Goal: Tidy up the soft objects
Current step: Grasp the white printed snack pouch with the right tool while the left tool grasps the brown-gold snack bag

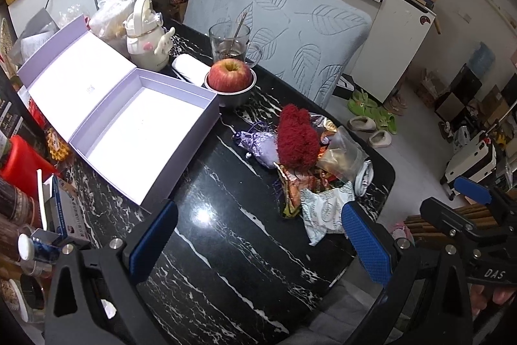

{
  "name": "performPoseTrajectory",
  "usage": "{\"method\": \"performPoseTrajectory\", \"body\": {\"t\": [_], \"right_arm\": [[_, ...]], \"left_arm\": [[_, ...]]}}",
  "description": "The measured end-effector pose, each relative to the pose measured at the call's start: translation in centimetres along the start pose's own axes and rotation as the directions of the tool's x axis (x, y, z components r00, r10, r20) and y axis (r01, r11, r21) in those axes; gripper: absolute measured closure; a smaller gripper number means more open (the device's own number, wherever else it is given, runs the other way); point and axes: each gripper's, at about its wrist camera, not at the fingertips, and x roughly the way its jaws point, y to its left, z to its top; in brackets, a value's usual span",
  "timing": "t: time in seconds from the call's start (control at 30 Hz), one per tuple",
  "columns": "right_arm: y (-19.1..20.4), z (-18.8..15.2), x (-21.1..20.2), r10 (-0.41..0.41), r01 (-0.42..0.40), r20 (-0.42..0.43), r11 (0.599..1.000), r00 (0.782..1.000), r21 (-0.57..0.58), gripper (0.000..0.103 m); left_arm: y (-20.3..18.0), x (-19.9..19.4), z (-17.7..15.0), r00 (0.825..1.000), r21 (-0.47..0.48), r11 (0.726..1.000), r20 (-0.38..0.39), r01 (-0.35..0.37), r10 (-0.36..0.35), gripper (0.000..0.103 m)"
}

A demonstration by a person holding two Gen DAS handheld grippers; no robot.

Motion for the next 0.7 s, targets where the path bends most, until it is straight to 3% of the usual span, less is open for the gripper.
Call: {"method": "performPoseTrajectory", "body": {"t": [0.3,0.7], "right_arm": [[0.9,-0.3,6.3,0.035,-0.037,-0.093,0.999,0.995,-0.027,0.000],[1.4,-1.8,15.0,0.067,-0.077,-0.257,0.997,0.964,-0.029,0.000]], "left_arm": [[1.8,4.2,-0.4,0.997,-0.004,1.000,-0.074,-0.022,0.021,0.000],[3.5,7.2,-0.2,0.993,-0.030,0.999,-0.112,-0.037,0.033,0.000]]}}
